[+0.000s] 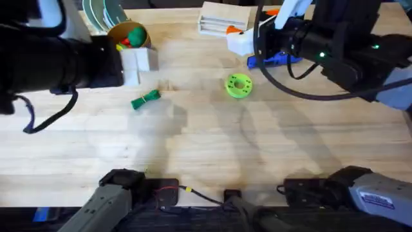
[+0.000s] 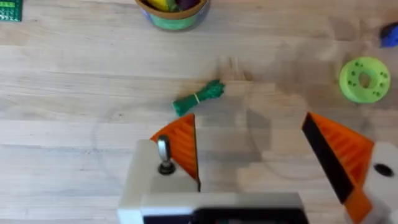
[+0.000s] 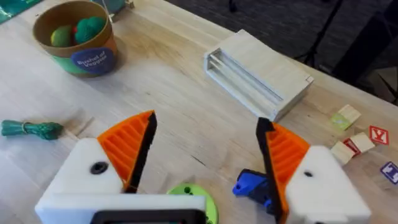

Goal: Pick up the gripper from the table and insert it into the empty holder that is missing its gripper. Then pick up a screw, insert it into the mounting hole, and use the screwdriver to tighten it. Finally, clean up the table by picking up the vegetable and placing it into the bucket.

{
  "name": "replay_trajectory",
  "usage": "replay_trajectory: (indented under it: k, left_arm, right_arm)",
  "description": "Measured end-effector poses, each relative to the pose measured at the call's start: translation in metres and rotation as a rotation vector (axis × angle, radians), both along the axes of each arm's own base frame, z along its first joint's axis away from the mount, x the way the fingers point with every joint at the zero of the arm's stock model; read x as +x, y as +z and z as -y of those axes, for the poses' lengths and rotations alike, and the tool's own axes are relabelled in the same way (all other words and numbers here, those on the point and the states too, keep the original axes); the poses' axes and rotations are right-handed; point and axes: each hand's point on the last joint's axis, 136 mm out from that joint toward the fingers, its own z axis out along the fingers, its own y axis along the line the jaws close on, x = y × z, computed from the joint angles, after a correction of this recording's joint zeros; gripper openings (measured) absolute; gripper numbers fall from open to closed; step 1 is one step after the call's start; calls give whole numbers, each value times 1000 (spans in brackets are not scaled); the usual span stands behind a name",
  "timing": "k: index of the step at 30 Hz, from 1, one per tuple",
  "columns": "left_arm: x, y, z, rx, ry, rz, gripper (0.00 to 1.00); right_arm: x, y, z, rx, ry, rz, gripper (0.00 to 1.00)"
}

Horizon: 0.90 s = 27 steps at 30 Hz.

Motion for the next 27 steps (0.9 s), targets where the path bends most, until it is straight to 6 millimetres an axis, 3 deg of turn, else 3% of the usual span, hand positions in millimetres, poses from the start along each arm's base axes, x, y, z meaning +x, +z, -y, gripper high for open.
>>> replay_trajectory:
  k: [7,17,27]
  left_arm:
    - [-10,-46,-4,156,-187,-278,993]
    - [22,-94,-12,276,-367,-468,993]
    - [46,-149,-46,251,-380,-624,995]
  right_arm:
    - [0,0,0,0,0,0,992]
    - [0,-1,0,-2,0,-3,992]
    - [-1,-2,0,-4,0,-10,991]
